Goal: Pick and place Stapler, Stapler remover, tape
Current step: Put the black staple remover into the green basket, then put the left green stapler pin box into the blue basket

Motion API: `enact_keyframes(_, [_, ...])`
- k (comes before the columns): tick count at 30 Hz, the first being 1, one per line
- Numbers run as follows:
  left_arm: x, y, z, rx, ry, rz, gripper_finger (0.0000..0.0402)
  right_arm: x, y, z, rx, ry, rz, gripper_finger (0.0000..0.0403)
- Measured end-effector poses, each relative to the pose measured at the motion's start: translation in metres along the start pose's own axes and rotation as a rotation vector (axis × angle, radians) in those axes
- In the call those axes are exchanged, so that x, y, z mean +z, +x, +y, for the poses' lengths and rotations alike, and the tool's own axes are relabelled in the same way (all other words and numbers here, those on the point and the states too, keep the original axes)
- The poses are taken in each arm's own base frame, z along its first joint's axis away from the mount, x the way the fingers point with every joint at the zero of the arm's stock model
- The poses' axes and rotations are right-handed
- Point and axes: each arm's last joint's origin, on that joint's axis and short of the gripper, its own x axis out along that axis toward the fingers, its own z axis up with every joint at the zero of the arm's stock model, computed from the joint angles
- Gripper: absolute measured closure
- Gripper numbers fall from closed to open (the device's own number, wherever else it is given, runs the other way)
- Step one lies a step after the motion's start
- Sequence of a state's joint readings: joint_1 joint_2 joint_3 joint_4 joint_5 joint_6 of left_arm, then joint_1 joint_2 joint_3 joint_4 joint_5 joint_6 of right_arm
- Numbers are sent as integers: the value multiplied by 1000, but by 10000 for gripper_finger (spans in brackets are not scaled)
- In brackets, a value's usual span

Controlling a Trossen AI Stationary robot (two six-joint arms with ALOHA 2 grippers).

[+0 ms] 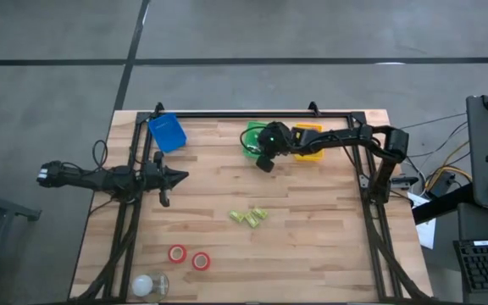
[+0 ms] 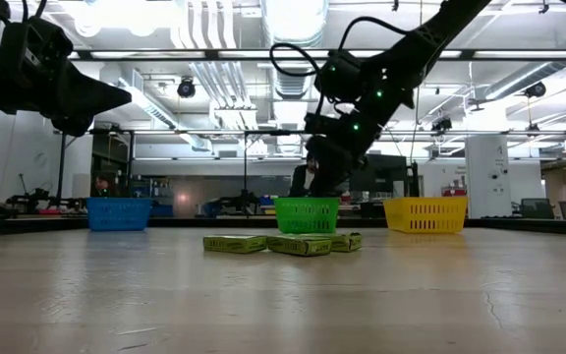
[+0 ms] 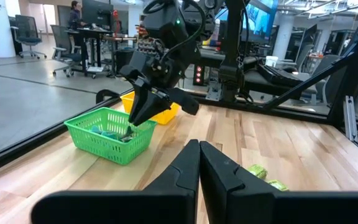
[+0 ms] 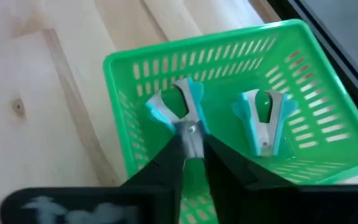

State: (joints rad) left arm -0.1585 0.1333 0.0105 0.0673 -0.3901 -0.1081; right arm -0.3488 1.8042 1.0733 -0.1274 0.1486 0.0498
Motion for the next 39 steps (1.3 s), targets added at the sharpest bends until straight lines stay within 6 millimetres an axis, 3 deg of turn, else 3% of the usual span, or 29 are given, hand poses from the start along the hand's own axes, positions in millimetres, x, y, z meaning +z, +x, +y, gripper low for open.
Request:
enact_keyframes(8, [0,0,0,0,0,0,388,13,-7,5,15,0,-41,251])
enact_keyframes(16, [0,0,0,0,0,0,388,26,-35,27,104,-45,-120,223])
enact_keyframes(23, [0,0,0,0,0,0,388,22,-64,49,171,-83,-165,232])
enact_keyframes(32, [0,0,0,0,0,-1,388,-6,-98,78,275,-104,-180,251])
enact_keyframes(39, [0,0,0,1,0,-1,388,-45,-129,83,370,-70,-302,329])
